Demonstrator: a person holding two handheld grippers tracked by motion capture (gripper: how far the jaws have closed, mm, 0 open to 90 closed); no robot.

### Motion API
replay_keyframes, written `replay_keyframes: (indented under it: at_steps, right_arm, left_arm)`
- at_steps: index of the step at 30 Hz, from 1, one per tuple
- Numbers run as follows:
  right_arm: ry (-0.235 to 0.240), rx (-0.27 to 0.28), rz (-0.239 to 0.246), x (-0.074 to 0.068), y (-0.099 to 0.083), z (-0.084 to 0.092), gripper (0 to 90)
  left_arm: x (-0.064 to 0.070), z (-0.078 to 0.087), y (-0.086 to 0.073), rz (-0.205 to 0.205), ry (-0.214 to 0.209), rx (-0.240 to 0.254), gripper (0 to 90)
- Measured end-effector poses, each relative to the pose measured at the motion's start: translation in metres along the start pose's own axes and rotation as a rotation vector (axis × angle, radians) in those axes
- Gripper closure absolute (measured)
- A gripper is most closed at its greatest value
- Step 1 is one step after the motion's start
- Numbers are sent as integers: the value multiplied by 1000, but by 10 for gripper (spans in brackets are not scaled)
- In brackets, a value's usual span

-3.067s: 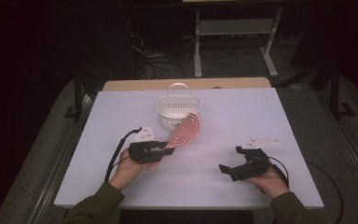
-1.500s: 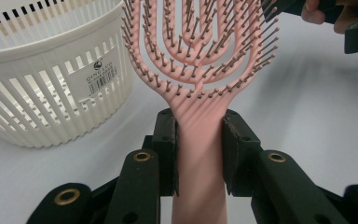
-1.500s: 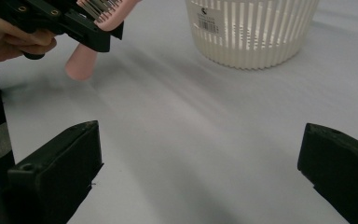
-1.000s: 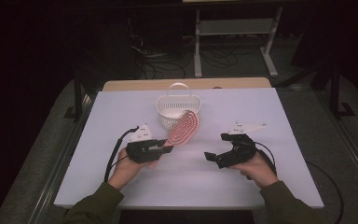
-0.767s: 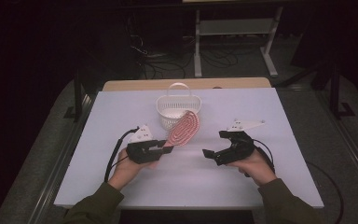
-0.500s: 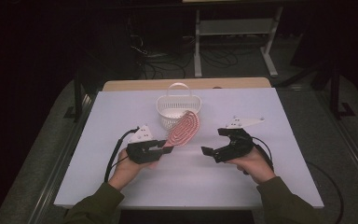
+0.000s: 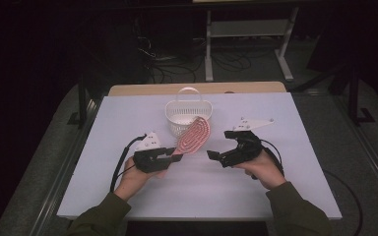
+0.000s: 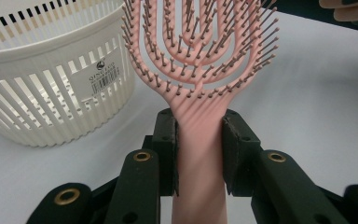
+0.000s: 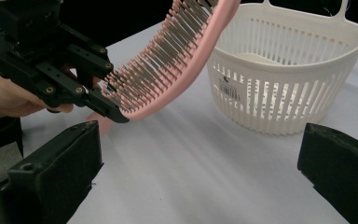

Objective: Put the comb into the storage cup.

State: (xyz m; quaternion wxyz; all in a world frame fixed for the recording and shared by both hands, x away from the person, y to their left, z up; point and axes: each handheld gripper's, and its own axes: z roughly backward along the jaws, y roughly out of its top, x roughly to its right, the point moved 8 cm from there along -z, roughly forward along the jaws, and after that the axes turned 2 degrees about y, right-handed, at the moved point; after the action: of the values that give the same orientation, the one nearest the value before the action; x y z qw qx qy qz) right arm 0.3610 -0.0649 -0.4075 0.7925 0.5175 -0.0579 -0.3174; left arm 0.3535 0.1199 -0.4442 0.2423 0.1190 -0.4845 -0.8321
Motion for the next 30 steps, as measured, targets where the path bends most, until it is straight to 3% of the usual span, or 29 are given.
replay_keyframes:
  at_steps: [30]
  right_arm:
    - [52,56,-7,-3,33,-20,0]
  left_arm:
    - [1,0,1,-4,17,21,701]
